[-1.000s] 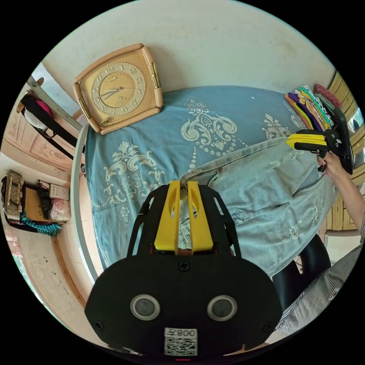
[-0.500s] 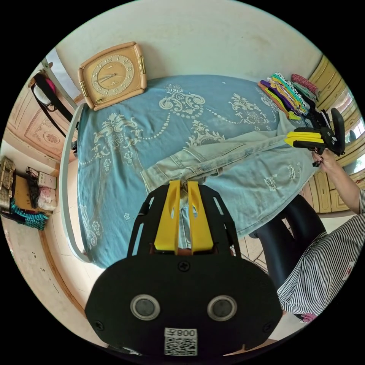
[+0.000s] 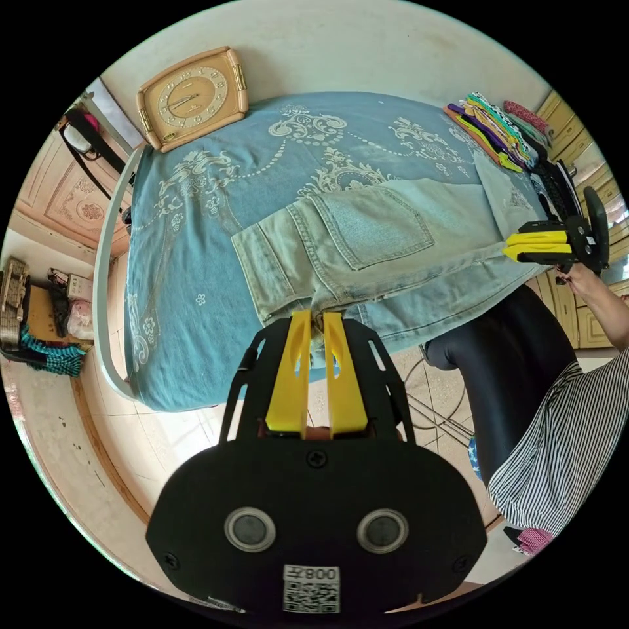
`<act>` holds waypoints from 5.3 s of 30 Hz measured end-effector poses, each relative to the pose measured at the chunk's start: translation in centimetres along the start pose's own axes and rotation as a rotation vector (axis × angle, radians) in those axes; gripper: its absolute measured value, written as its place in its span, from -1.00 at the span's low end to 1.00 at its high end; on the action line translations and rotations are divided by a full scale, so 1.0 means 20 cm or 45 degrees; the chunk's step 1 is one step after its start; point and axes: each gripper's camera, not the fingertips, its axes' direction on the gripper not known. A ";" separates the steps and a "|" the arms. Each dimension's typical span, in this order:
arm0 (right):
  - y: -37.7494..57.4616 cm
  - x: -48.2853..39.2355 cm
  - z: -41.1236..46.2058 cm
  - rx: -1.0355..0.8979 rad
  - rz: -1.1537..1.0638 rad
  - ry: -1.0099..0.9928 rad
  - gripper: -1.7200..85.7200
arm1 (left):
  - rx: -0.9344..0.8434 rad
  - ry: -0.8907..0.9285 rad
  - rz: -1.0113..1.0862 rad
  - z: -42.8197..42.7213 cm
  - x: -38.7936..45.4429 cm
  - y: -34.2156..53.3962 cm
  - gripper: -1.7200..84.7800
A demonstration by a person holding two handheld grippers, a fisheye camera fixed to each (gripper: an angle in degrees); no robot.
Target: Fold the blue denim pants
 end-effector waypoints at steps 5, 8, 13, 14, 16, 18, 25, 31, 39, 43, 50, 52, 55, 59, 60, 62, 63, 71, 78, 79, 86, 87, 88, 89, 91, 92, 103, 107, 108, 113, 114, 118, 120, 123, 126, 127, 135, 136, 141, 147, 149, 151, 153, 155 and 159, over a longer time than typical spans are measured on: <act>0.07 -0.12 0.11 -0.045 0.003 -0.007 -0.90 | -0.051 -0.011 0.035 0.05 -0.02 0.12 -0.89; 0.10 -0.18 0.17 -0.068 -0.011 -0.008 -0.90 | -0.069 -0.014 0.044 0.09 -0.04 0.19 -0.90; 0.13 -0.25 0.24 -0.091 0.003 -0.047 -0.90 | -0.113 -0.048 0.055 0.16 -0.09 0.31 -0.90; 0.14 -0.27 0.26 -0.094 -0.013 -0.041 -0.90 | -0.110 -0.047 0.052 0.16 -0.10 0.33 -0.90; 0.16 -0.29 0.29 -0.106 -0.026 -0.038 -0.90 | -0.094 -0.021 0.038 0.17 -0.16 0.37 -0.90; 0.18 -0.30 0.35 -0.127 -0.014 -0.059 -0.90 | -0.105 -0.018 0.040 0.19 -0.18 0.41 -0.90; 0.26 -0.34 0.49 -0.184 -0.002 -0.071 -0.89 | -0.170 -0.059 0.059 0.29 -0.27 0.56 -0.92; 0.32 -0.30 0.42 -0.093 0.059 -0.163 -0.90 | -0.117 -0.107 0.036 0.26 -0.43 0.70 -0.91; 0.39 -0.29 0.51 -0.140 0.084 -0.184 -0.94 | -0.073 -0.100 -0.167 0.27 -0.72 0.96 -0.81; 0.41 -0.27 0.52 -0.135 0.105 -0.216 -0.93 | 0.186 0.478 -0.655 0.36 -1.02 1.28 -0.76; 0.45 -0.26 0.50 -0.138 0.110 -0.226 -0.93 | 0.509 1.105 -1.262 0.73 -1.30 1.60 -0.75; 0.46 -0.25 0.48 -0.132 0.116 -0.233 -0.92 | 0.552 1.113 -1.329 0.76 -1.36 1.63 -0.84; 0.47 -0.23 0.41 -0.091 0.131 -0.250 -0.92 | 0.620 1.056 -1.277 0.70 -1.42 1.61 -0.89; 0.49 -0.22 0.34 -0.058 0.107 -0.254 -0.93 | 0.635 0.941 -1.169 0.64 -1.48 1.56 -0.91; 0.49 -0.23 0.36 -0.086 0.092 -0.252 -0.93 | 0.580 0.891 -1.163 0.67 -1.50 1.55 -0.92; 0.49 -0.26 0.40 -0.133 0.056 -0.229 -0.93 | 0.474 0.828 -1.190 0.74 -1.51 1.54 -0.92; 0.49 -0.27 0.42 -0.158 0.045 -0.211 -0.93 | 0.442 0.834 -1.225 0.79 -1.52 1.55 -0.92; 0.49 -0.22 0.43 -0.212 0.052 -0.203 -0.92 | 0.464 0.766 -1.278 0.86 -1.52 1.56 -0.91; 0.56 -0.12 0.33 -0.145 0.146 -0.258 -0.91 | 0.630 0.740 -1.032 0.71 -1.20 1.38 -0.94; 0.56 -0.11 0.32 -0.143 0.145 -0.259 -0.91 | 0.524 0.741 -0.915 0.75 -1.11 1.26 -0.95; 0.61 -0.01 0.13 -0.096 0.225 -0.322 -0.91 | 0.195 0.615 -0.781 1.06 -0.82 0.96 -0.96; 0.63 0.02 0.09 -0.066 0.250 -0.352 -0.91 | 0.199 0.629 -0.775 1.08 -0.81 0.94 -0.96; 0.64 0.03 0.07 -0.052 0.264 -0.370 -0.91 | 0.190 0.629 -0.754 1.09 -0.80 0.92 -0.96; 0.65 0.06 0.02 -0.024 0.288 -0.409 -0.92 | 0.185 0.623 -0.741 1.09 -0.79 0.91 -0.96; 0.68 0.11 -0.06 0.018 0.319 -0.448 -0.93 | 0.157 0.585 -0.712 1.11 -0.75 0.85 -0.96; 0.70 0.15 -0.12 0.044 0.351 -0.457 -0.94 | 0.150 0.575 -0.707 1.11 -0.73 0.83 -0.96; 1.02 0.66 -0.28 -0.035 0.715 -0.277 -0.96 | 0.221 0.453 -0.647 1.08 -0.44 0.65 -0.95; 1.04 0.69 -0.37 0.006 0.717 -0.301 -0.95 | 0.331 0.520 -0.489 1.01 -0.23 0.53 -0.92; 1.04 0.71 -0.42 0.004 0.716 -0.307 -0.95 | 0.349 0.579 -0.432 1.02 -0.16 0.47 -0.90; 1.08 0.91 -0.70 0.147 0.822 -0.199 -0.93 | 0.272 0.774 -0.175 1.16 0.19 0.15 -0.82; 1.09 1.01 -0.76 0.164 0.869 -0.149 -0.91 | 0.240 0.779 -0.125 1.21 0.28 0.06 -0.81; 1.06 1.33 -0.89 0.154 1.020 -0.077 -0.83 | 0.125 0.753 0.047 1.33 0.55 -0.21 -0.80; 1.02 1.50 -0.94 0.136 1.076 -0.036 -0.81 | 0.077 0.702 0.109 1.37 0.66 -0.31 -0.79; 0.94 1.64 -0.97 0.076 1.111 0.039 -0.78 | 0.031 0.651 0.190 1.42 0.80 -0.42 -0.79; 0.88 1.73 -0.96 -0.013 1.129 0.078 -0.77 | -0.018 0.607 0.244 1.48 0.93 -0.48 -0.80; 0.87 1.74 -0.95 -0.036 1.131 0.078 -0.77 | -0.030 0.592 0.259 1.49 0.98 -0.50 -0.80; 0.89 1.80 -1.01 -0.157 1.162 0.118 -0.85 | -0.040 0.521 0.301 1.55 1.21 -0.57 -0.85; 0.90 1.80 -1.03 -0.158 1.163 0.114 -0.87 | -0.043 0.540 0.306 1.56 1.24 -0.58 -0.87; 1.04 1.83 -1.18 -0.094 1.189 0.005 -0.93 | -0.033 0.519 0.334 1.55 1.40 -0.60 -0.90; 1.39 1.74 -1.60 0.228 1.211 -0.093 -0.95 | 0.110 0.482 0.386 1.41 1.57 -0.57 -0.92; 1.55 1.69 -1.73 0.336 1.224 -0.140 -0.95 | 0.149 0.464 0.428 1.36 1.64 -0.55 -0.92; 1.72 1.62 -1.85 0.431 1.235 -0.170 -0.95 | 0.185 0.439 0.504 1.32 1.75 -0.51 -0.92; 1.94 1.52 -1.96 0.529 1.267 -0.209 -0.95 | 0.191 0.406 0.570 1.30 1.84 -0.49 -0.92; 2.08 1.44 -1.99 0.540 1.292 -0.212 -0.95 | 0.182 0.345 0.643 1.29 1.94 -0.46 -0.92; 2.36 1.27 -1.99 0.554 1.359 -0.227 -0.95 | 0.138 0.212 0.778 1.33 2.16 -0.39 -0.92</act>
